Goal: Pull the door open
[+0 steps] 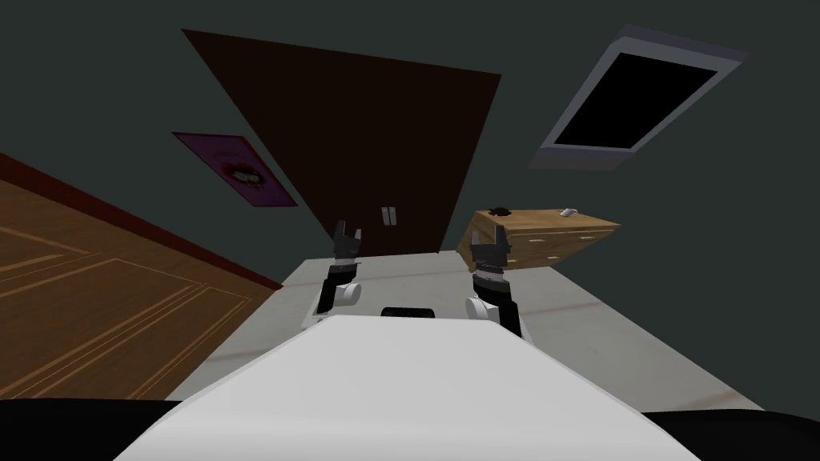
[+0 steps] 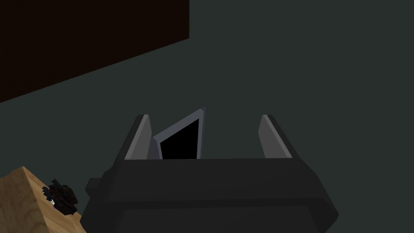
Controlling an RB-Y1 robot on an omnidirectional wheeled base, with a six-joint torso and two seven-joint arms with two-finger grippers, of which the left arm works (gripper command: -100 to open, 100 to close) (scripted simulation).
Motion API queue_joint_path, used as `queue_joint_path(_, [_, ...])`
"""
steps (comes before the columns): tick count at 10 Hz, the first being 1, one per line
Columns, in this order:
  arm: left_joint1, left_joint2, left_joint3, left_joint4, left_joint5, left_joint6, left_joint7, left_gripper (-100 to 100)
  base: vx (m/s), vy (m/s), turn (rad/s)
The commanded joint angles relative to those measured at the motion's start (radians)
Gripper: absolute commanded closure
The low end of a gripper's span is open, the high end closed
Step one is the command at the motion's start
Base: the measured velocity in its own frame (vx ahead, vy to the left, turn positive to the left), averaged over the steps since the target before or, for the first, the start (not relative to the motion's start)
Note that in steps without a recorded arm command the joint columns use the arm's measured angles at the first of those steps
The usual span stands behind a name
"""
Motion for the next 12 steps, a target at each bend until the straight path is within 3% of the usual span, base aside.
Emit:
queue_joint_path(1, [-0.012,0.007,0.008,0.028,-0.001,0.010,0.000,-100,0.110,0.006,-0.014])
queue_joint_path(12, [-0.104,0.040,0.054,0.255,-0.010,0.052,-0.007,-100,0.099,0.006,-0.011])
